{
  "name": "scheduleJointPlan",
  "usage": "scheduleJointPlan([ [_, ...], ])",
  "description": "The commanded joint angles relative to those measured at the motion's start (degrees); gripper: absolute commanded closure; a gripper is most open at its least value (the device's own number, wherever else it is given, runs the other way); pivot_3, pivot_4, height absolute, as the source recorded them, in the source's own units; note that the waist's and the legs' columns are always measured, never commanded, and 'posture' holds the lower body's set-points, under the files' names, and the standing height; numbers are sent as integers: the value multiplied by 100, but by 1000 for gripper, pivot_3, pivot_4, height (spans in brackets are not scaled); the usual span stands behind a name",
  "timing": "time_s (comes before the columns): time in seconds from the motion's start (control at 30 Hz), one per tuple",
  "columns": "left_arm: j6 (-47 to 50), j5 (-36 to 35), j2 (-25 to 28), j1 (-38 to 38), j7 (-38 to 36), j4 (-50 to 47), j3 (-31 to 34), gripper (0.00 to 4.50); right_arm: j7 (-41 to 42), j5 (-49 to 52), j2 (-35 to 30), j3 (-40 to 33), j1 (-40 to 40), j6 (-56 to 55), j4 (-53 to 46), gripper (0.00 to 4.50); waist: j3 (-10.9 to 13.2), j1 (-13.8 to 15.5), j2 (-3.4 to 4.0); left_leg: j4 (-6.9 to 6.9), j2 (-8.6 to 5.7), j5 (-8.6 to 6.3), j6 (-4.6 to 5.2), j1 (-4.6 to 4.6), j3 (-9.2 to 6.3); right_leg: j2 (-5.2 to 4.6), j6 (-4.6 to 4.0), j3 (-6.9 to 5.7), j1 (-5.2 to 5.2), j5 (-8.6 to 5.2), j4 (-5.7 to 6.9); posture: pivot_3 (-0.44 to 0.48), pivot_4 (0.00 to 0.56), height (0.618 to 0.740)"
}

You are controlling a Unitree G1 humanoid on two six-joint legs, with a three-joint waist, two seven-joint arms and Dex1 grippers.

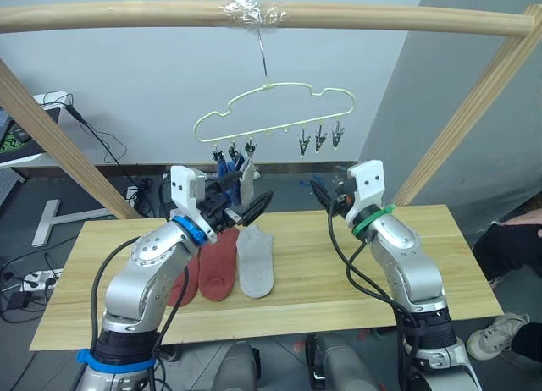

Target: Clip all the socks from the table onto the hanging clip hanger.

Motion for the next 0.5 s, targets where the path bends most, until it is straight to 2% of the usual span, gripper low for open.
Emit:
scheduleJointPlan([
  [0.03, -192, 64, -39, -126, -45, -70, 45, 0, -132, 95, 109, -44, -269, -45, -62, 1883, 0, -6, 0, 0, 0, 0, 0, -1, 2, 0, 0, 1, -3, 0, 3, 39, 165, 740],
  [0.07, -170, 37, -39, -133, -45, -87, 67, 0, -146, 75, 119, -12, -288, -28, -48, 2205, 0, -5, 0, 1, 0, 0, 0, -2, 3, 0, 0, 0, -5, 0, 5, 39, 165, 740],
  [0.27, -100, -74, -57, -112, -32, -146, 157, 0, -157, 63, 210, 67, -338, -58, 30, 2205, 0, -4, -1, 1, 0, 0, 0, -4, 3, 0, 0, 0, -6, 0, 6, 39, 165, 740],
  [0.5, -101, -247, -37, -254, -91, -301, 215, 0, -264, 65, 531, 121, -848, -154, 581, 2205, 0, -7, 0, 5, 2, 1, 1, 0, 4, 1, -1, 0, -9, 1, 18, 57, 174, 740],
])
